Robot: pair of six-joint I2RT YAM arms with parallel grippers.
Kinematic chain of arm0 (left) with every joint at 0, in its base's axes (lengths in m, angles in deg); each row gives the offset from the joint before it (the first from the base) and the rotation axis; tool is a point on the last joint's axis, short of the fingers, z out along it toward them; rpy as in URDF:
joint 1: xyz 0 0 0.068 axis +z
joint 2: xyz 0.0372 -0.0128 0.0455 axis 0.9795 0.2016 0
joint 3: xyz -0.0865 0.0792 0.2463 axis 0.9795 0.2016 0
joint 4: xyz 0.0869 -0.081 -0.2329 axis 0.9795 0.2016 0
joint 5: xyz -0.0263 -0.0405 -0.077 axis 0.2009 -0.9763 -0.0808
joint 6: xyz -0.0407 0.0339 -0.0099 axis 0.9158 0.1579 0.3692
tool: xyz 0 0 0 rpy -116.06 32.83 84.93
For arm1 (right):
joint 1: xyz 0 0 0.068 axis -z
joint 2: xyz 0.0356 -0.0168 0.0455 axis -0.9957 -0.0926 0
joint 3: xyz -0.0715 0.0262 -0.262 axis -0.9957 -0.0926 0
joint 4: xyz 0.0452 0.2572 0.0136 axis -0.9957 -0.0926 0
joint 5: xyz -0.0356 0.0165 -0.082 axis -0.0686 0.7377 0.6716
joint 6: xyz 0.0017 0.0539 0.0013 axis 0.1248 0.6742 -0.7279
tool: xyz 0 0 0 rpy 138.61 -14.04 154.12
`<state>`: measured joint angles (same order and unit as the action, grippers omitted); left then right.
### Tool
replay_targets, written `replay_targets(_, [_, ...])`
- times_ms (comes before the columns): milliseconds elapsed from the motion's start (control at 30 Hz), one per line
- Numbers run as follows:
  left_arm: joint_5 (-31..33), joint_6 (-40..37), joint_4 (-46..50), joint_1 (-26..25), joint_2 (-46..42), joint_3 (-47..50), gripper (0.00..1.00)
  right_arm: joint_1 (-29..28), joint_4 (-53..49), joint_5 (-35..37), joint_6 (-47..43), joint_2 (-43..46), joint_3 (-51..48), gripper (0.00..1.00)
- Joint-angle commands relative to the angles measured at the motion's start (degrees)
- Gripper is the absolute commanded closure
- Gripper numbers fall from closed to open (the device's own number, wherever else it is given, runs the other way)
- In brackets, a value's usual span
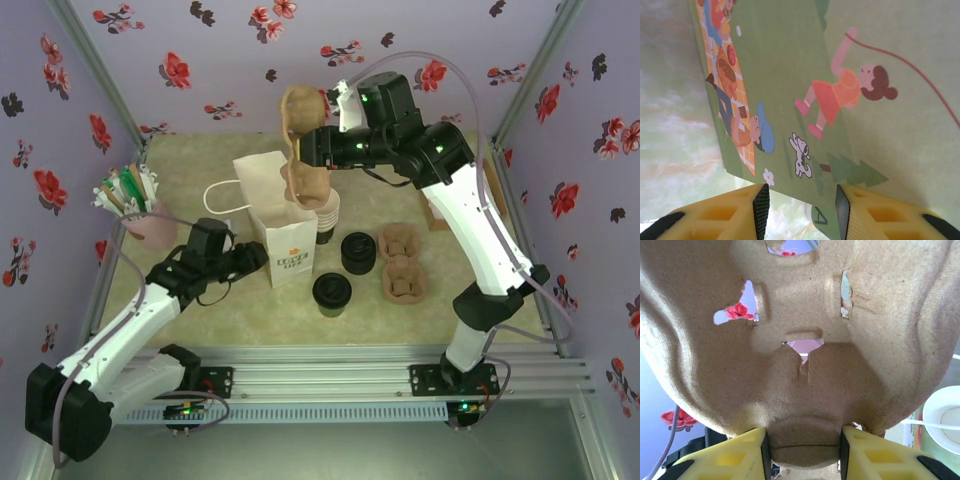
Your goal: Pack the takeout coffee
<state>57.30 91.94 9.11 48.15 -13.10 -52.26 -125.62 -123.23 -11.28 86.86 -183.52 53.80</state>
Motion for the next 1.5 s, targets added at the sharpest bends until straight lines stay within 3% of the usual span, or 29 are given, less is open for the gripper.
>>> replay_targets(0, [2.78, 2.72, -5.08, -2.98, 1.07, 0.92, 0.57, -0.49, 0.89, 0.43, 0.77, -1.04, 1.77, 0.61])
replay_targets(200, [8.02, 3.17, 0.50, -12.98, -0.66, -2.72, 0.54, -0.73, 0.94, -0.43, 0.62, -3.90, 3.86, 0.61])
replay_targets(367, [11.10, -1.47, 16.95, -13.66, -7.67, -12.55, 0.49, -0.73, -1.25, -0.69, -0.75, -7.24, 7.23, 0.61])
replay_targets(500, [16.43, -8.22, 30.31, -12.62, -8.44, -28.14, 0.43, -0.95, -2.37, -1.48, -1.73, -9.82, 9.09, 0.62])
replay_targets(567, [17.27, -12.72, 35.66, -8.98, -6.13, -37.09, 0.39, -1.24, -3.54, -1.36, -2.65, -11.31, 10.36, 0.62])
replay_targets(667, [15.00, -19.51, 39.20, 1.78, -0.26, -48.71, 0.36, -1.60, -5.31, -1.03, -3.66, -13.57, 12.42, 0.62])
replay_targets(800, [2.35, -21.70, 36.94, 17.78, 8.54, -57.98, 0.36, -2.18, -7.23, -0.29, -4.85, -15.56, 14.10, 0.62])
replay_targets(900, [-4.37, -20.06, 33.10, 24.57, 15.65, -59.99, 0.38, -2.49, -7.84, 0.05, -5.56, -16.21, 14.39, 0.62])
replay_targets(1133, [-8.33, -16.24, 20.77, 31.13, 29.34, -53.17, 0.43, -2.74, -10.51, 1.51, -7.69, -17.53, 15.53, 0.62])
replay_targets(1467, [-11.16, -15.12, 12.96, 31.05, 43.01, -51.56, 0.46, -2.84, -15.35, 3.49, -10.20, -21.35, 19.10, 0.62])
